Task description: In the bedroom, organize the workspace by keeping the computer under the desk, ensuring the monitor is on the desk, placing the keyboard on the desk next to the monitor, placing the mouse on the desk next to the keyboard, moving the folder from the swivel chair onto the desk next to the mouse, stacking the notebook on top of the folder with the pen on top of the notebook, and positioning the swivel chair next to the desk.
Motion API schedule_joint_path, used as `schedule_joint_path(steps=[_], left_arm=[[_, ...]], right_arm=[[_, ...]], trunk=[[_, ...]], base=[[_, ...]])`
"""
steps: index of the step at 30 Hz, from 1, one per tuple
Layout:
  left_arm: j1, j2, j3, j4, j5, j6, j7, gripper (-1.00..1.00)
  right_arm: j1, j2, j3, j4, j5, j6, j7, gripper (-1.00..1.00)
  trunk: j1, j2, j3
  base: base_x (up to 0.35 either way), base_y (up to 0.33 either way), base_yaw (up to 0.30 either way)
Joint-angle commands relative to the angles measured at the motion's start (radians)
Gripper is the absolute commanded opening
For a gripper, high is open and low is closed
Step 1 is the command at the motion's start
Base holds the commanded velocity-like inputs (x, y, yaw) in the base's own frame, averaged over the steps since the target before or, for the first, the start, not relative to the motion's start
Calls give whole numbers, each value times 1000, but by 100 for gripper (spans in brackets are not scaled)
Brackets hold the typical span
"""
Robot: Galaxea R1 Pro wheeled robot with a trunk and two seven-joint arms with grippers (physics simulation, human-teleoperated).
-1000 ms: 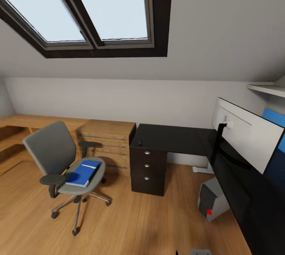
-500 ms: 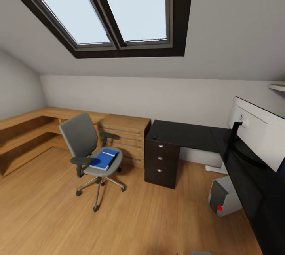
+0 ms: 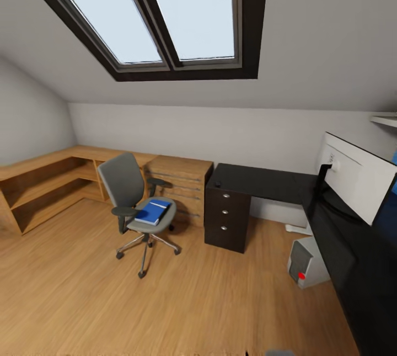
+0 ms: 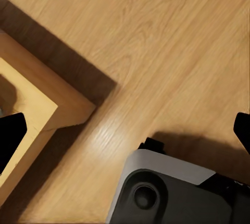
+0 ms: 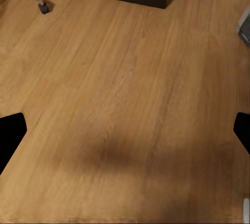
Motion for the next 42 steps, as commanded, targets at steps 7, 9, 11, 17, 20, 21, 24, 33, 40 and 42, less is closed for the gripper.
schedule_joint_path(steps=[7,9,11,17,20,21,24,33,40,42], left_arm=[[-1,1,-8,0,11,-6,6,100],[-1,1,-7,0,11,-7,7,100],[-1,1,-7,0,12,-7,7,100],[-1,1,-7,0,13,-7,7,100],[-1,1,-7,0,14,-7,7,100],[-1,1,-6,0,14,-7,7,100],[-1,1,-6,0,14,-7,7,100],[-1,1,-5,1,13,-59,7,100],[-1,1,-6,2,12,-95,7,100],[-1,1,-5,2,12,-97,7,100]], right_arm=[[-1,0,15,2,21,-4,-6,100],[-1,0,16,2,30,-4,-6,100],[-1,0,17,2,36,-4,-6,100],[-1,-1,19,2,39,-4,-6,100],[-1,-1,19,2,40,-4,-6,100],[-1,-1,19,2,40,-4,-6,100],[-1,0,19,2,40,-4,-6,100],[-1,0,20,2,40,-4,-6,100],[-1,1,20,2,39,-4,-6,100],[-1,1,20,2,39,-4,-6,100]], trunk=[[0,-1,-2],[0,-1,-2],[0,-1,-2],[0,-1,-2],[0,-1,-2],[0,-1,-2],[0,-1,-2],[0,-1,-2],[0,-1,-6],[0,-1,-9]], base=[[-332,0,0],[-331,0,0],[-330,0,0],[-330,0,0],[-331,0,0],[-332,0,0],[-332,-2,-40],[-135,-21,-217],[-228,-165,-214],[-259,-212,-146]])
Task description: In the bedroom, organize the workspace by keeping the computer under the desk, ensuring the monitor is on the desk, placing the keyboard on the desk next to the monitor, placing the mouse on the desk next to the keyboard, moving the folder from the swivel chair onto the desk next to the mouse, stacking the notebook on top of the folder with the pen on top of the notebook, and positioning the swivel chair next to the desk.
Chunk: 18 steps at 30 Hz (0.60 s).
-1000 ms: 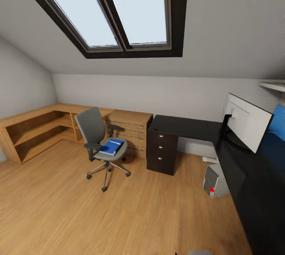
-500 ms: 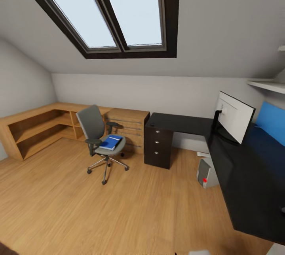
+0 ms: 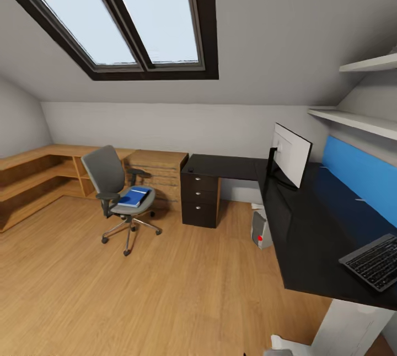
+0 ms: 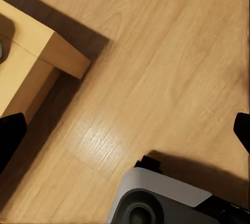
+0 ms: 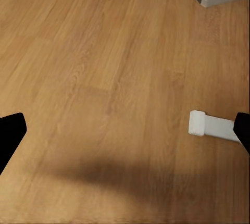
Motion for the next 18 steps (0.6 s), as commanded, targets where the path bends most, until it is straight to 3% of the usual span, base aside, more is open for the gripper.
schedule_joint_path(steps=[1,18], left_arm=[[-1,1,-8,0,11,-6,6,100],[-1,1,-11,24,8,-9,6,100]], right_arm=[[-1,0,9,1,-11,-3,-4,100],[-1,11,5,1,-11,-5,-5,100]], trunk=[[0,-1,-3],[0,-1,-19]], base=[[-259,-224,-94],[-238,-232,-23]])
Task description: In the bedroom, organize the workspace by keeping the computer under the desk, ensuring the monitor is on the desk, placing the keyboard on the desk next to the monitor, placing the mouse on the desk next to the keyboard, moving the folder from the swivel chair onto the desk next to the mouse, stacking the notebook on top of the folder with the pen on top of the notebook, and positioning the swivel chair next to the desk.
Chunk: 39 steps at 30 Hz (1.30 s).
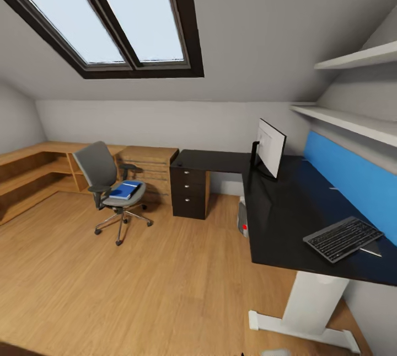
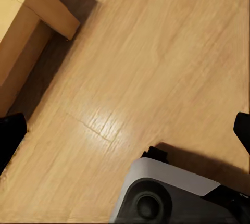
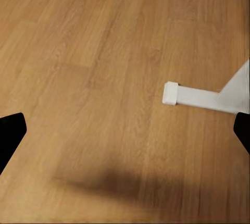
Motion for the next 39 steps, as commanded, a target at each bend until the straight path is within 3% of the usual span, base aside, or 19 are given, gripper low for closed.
schedule_joint_path(steps=[1,16,39], left_arm=[[-1,1,-9,1,10,-6,6,100],[-1,1,-8,1,11,-6,6,100],[-1,1,-8,2,12,-6,6,100]], right_arm=[[-1,0,9,1,-10,-4,-4,100],[-1,0,8,1,-11,-30,-4,100],[-1,1,9,3,-11,-42,-8,100]], trunk=[[0,-1,-2],[0,-1,-10],[0,-1,-11]], base=[[-9,-13,-149],[-1,-2,-195],[0,0,-10]])
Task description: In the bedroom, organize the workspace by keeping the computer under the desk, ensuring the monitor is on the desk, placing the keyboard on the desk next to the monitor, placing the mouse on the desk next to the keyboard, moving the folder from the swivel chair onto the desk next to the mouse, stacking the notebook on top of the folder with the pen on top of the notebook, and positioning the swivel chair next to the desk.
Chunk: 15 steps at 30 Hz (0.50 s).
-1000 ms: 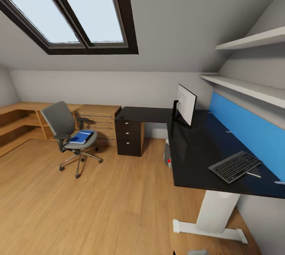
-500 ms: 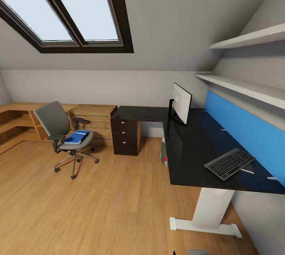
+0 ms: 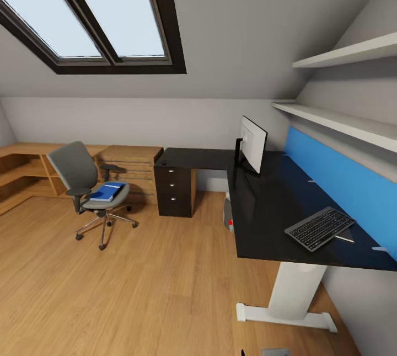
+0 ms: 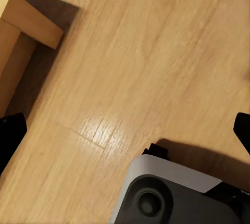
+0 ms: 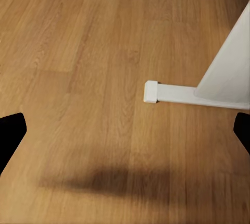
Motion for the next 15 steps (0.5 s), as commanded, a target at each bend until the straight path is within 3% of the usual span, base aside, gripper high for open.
schedule_joint_path(steps=[1,5,15], left_arm=[[-1,1,-8,0,11,-6,6,100],[-1,1,-7,0,11,-6,6,100],[-1,1,-7,0,11,-6,6,100]], right_arm=[[-1,0,9,1,-11,-5,-4,100],[-1,0,9,1,-10,-9,-4,100],[-1,-1,9,1,-10,-9,-4,100]], trunk=[[0,-1,-2],[0,-1,-2],[0,-1,-2]], base=[[0,0,0],[0,0,-98],[-1,-1,-239]])
